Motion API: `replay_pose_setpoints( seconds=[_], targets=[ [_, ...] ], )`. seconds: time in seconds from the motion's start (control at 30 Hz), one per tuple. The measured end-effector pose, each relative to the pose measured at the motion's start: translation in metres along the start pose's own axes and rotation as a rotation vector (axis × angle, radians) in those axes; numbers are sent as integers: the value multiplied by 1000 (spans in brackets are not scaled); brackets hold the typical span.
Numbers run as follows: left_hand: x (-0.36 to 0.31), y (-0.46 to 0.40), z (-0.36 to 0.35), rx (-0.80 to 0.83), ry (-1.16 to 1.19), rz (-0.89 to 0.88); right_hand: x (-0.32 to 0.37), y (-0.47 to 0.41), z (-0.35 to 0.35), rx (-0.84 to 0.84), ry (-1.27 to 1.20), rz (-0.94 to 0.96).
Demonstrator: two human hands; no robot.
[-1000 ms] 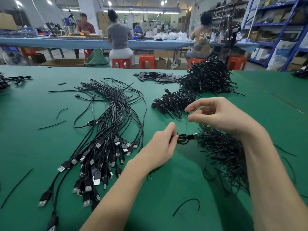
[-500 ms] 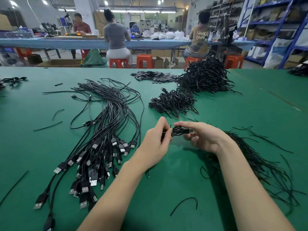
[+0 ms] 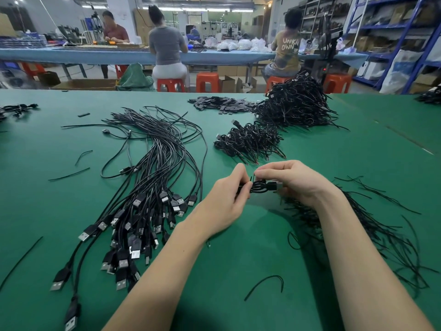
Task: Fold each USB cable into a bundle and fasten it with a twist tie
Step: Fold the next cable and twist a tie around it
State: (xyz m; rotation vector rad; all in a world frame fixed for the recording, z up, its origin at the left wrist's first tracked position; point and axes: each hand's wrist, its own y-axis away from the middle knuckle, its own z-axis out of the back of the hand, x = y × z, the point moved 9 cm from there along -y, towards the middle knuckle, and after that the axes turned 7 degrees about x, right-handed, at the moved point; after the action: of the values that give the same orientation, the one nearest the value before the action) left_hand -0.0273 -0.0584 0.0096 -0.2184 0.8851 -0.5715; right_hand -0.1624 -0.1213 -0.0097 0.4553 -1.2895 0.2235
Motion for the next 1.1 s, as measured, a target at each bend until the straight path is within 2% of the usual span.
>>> replay_pose_setpoints(
  seconds=[0.23, 0.4, 0.5, 0.6, 0.67, 0.77, 0.9, 1.1],
  targets=[
    [4, 1, -3, 17, -70, 12, 28, 1, -8, -63, 242, 157],
    [23, 6, 13, -179, -73, 148, 61, 11, -24, -216, 522, 422],
    [37, 11, 20, -288, 83, 290, 71, 15, -35, -274, 587, 529],
    [53, 13, 20, -374, 429, 404, 69, 14, -39, -253, 618, 546],
    [58, 14, 22, -429, 534, 428, 68, 13, -42, -233, 671, 550],
    [60, 16, 24, -465, 535, 421, 68, 12, -44, -243, 740, 533],
    [57, 15, 29, -503, 522, 412, 74, 13, -42, -299, 708, 548],
    [55, 15, 32, -552, 615, 435, 79, 14, -52, -319, 773, 558]
  ],
)
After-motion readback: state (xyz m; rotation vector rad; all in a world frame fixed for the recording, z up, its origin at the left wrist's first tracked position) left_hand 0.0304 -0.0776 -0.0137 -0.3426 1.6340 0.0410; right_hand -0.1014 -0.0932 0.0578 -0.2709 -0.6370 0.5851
